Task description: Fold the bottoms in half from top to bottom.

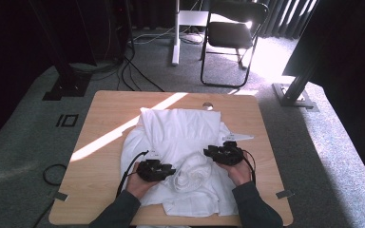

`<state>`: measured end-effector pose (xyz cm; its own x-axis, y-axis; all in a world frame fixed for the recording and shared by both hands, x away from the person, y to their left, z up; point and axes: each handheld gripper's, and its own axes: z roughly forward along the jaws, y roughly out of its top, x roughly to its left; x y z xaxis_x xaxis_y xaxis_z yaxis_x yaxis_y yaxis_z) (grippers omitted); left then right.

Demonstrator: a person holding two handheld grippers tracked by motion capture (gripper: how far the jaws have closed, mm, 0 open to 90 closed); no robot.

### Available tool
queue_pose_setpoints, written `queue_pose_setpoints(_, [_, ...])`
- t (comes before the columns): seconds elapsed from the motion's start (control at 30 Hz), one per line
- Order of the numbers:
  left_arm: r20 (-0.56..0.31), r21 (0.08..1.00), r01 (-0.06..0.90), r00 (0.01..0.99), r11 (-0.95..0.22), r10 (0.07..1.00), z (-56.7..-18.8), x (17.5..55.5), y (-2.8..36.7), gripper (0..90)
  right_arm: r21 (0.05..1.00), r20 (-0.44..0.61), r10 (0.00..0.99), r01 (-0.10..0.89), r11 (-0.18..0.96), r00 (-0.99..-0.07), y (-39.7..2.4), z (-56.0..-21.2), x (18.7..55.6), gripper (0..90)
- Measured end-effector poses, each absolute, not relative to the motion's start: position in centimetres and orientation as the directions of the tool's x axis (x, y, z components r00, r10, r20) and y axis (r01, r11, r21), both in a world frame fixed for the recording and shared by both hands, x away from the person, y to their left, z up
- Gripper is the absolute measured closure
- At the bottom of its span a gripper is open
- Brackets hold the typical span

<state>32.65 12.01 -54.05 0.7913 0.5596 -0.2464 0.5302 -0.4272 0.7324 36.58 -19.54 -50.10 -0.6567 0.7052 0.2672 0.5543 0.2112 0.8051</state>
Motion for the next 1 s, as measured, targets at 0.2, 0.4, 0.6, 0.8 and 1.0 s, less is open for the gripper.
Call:
queue_pose_setpoints(0.2, [-0.245,0.723,0.527,0.8,-0.447,0.548,-54.3,31.8,12.7,66.8,0.796,0.252,0.688,0.55,0.253,-0.68,-18.0,-50.5,35.6,61.8])
queue_pose_setpoints(0.4, [-0.253,0.734,0.531,0.793,-0.423,0.555,-53.9,31.9,13.2,63.1,0.725,0.162,0.659,0.541,0.425,-0.735,-15.6,-53.6,31.4,65.4])
queue_pose_setpoints(0.6, [-0.181,0.77,0.503,0.763,-0.394,0.62,-52.1,33.4,13.6,60.6,0.685,0.153,0.648,0.553,0.474,-0.746,-15.6,-54.6,31.0,65.2])
queue_pose_setpoints(0.8, [-0.098,0.799,0.482,0.694,-0.36,0.713,-50.4,37.2,13.3,58.8,0.768,0.079,0.699,0.491,0.412,-0.711,-16.7,-51.9,33.7,53.0])
queue_pose_setpoints(1.0, [-0.001,0.759,0.503,0.635,-0.412,0.773,-51.7,42.1,11.7,57.3,0.807,0.009,0.794,0.474,0.353,-0.608,-17.2,-50.5,40.0,52.0])
